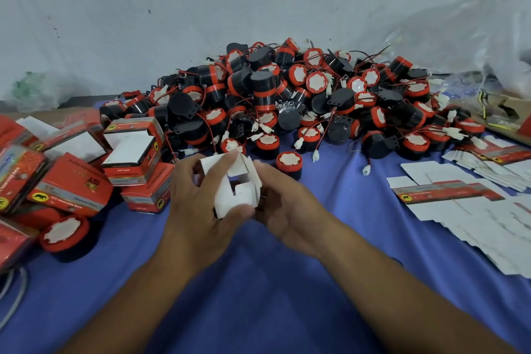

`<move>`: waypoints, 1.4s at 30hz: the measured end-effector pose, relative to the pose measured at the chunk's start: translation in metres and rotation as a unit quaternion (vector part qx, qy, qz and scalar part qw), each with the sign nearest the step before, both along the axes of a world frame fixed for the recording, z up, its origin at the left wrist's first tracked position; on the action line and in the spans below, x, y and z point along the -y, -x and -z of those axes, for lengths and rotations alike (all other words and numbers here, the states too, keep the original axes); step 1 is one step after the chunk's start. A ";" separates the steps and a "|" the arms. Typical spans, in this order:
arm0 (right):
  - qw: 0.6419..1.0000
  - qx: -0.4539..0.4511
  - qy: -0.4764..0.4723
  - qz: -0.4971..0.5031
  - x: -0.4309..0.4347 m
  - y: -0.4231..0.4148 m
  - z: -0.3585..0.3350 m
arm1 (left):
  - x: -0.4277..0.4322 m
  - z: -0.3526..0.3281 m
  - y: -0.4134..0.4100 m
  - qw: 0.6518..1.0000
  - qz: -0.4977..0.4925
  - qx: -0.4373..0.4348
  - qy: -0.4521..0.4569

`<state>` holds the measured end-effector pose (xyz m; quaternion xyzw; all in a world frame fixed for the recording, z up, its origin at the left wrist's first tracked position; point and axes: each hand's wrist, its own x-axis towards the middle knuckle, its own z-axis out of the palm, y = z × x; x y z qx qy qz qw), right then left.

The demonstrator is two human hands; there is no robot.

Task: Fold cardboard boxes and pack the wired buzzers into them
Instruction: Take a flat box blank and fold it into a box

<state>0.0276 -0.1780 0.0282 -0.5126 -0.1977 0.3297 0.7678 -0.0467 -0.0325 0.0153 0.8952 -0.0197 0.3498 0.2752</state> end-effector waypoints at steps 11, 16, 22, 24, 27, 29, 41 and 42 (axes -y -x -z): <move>0.986 0.156 0.039 0.039 -0.002 0.002 0.009 | 0.005 -0.001 0.002 0.998 -0.018 0.011 -0.052; 0.981 0.190 0.020 0.020 -0.003 0.006 0.009 | 0.005 -0.005 0.002 0.999 -0.011 0.017 -0.036; 0.973 0.223 0.044 0.030 -0.002 0.006 0.010 | 0.004 -0.008 0.007 1.000 -0.008 -0.006 -0.014; 0.969 0.241 0.052 0.032 -0.002 0.006 0.011 | 0.005 -0.010 0.008 1.000 -0.007 0.004 -0.022; 0.964 0.253 0.077 0.028 -0.002 0.005 0.011 | 0.007 -0.009 0.007 0.999 -0.008 0.016 -0.048; 0.962 0.258 0.089 0.013 -0.002 0.005 0.010 | 0.007 -0.008 0.006 0.998 -0.015 0.014 -0.051; 0.987 0.162 -0.018 0.017 0.000 0.006 0.002 | 0.005 -0.002 0.004 0.998 -0.025 0.034 -0.046; 0.985 0.168 -0.018 0.022 0.000 0.006 0.002 | 0.005 -0.002 0.004 0.998 -0.022 0.033 -0.045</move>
